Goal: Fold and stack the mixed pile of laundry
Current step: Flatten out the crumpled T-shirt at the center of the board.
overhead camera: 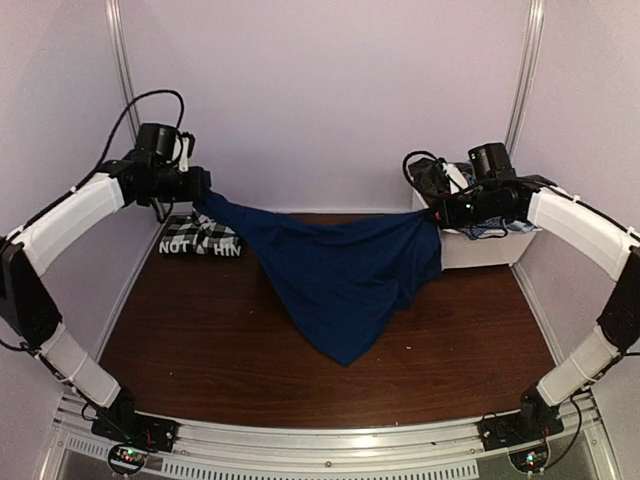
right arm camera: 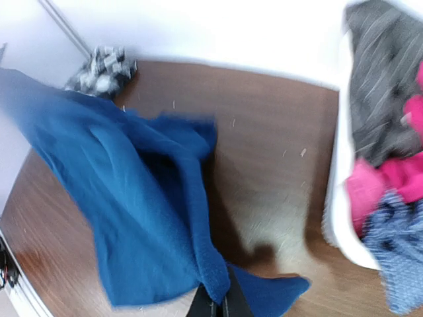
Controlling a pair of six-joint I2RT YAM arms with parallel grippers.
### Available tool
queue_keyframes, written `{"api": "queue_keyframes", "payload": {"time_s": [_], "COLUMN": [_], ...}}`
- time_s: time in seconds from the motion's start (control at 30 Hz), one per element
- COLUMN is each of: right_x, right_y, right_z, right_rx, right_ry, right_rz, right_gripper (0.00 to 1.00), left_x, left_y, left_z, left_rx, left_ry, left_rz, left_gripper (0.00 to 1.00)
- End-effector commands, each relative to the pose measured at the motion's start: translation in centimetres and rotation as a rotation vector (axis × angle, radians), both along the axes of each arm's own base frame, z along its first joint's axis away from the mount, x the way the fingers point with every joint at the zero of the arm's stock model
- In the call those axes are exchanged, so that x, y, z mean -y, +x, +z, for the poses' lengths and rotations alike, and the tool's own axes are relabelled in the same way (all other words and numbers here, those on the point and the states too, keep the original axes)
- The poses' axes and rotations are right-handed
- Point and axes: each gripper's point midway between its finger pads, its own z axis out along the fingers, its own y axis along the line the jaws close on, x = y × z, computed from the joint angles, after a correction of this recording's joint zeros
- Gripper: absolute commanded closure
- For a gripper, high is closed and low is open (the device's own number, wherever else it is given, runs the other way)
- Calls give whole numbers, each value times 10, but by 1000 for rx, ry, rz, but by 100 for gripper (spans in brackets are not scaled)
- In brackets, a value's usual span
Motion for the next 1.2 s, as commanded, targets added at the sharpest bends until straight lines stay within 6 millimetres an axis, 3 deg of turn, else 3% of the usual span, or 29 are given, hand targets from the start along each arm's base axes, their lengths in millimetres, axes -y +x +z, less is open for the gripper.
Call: {"api": "queue_keyframes", "payload": {"time_s": [0.0, 0.1, 0.17, 0.27, 0.37, 0.47, 0.6, 0.7, 0.8, 0.83, 0.93, 1.03, 1.1, 1.17], "right_x": [26, 40, 43, 29, 4, 6, 26, 19, -4, -14, -36, -48, -71, -102], "right_y": [-16, -23, -28, -40, -68, -74, -31, 8, 49, 63, 91, 78, 47, 9], "right_z": [97, 137, 153, 171, 185, 190, 163, 137, 105, 89, 35, -5, 2, -5], "right_rx": [225, 317, 360, 386, 380, 379, 321, 267, 181, 147, 40, -31, 37, 74], "right_ry": [27, 34, 49, 126, 222, 221, 142, 135, 164, 165, 57, -122, -121, -95], "right_rz": [-85, -131, -134, -53, 112, 108, -11, -26, 22, 34, 53, 37, 95, 176], "right_gripper": [100, 100, 100, 100, 100, 100, 100, 100, 100, 96, 56, 41, 36, 34], "left_x": [-6, -15, -17, -16, -8, -3, 7, 14, 20, 20, 19, 12, 9, 6], "left_y": [-34, -51, -58, -73, -94, -108, -97, -98, -101, -101, -97, -92, -88, -83], "left_z": [115, 139, 153, 179, 203, 219, 204, 200, 193, 186, 160, 126, 102, 81], "left_rx": [267, 318, 359, 434, 488, 521, 451, 438, 411, 390, 316, 232, 175, 122], "left_ry": [-52, -82, -98, -125, -154, -180, -197, -239, -269, -273, -284, -293, -289, -286], "left_rz": [-69, -62, -68, -99, -182, -231, -259, -289, -313, -311, -278, -202, -164, -126], "left_gripper": [100, 100, 100, 100, 100, 100, 100, 100, 100, 100, 100, 100, 100, 100]}}
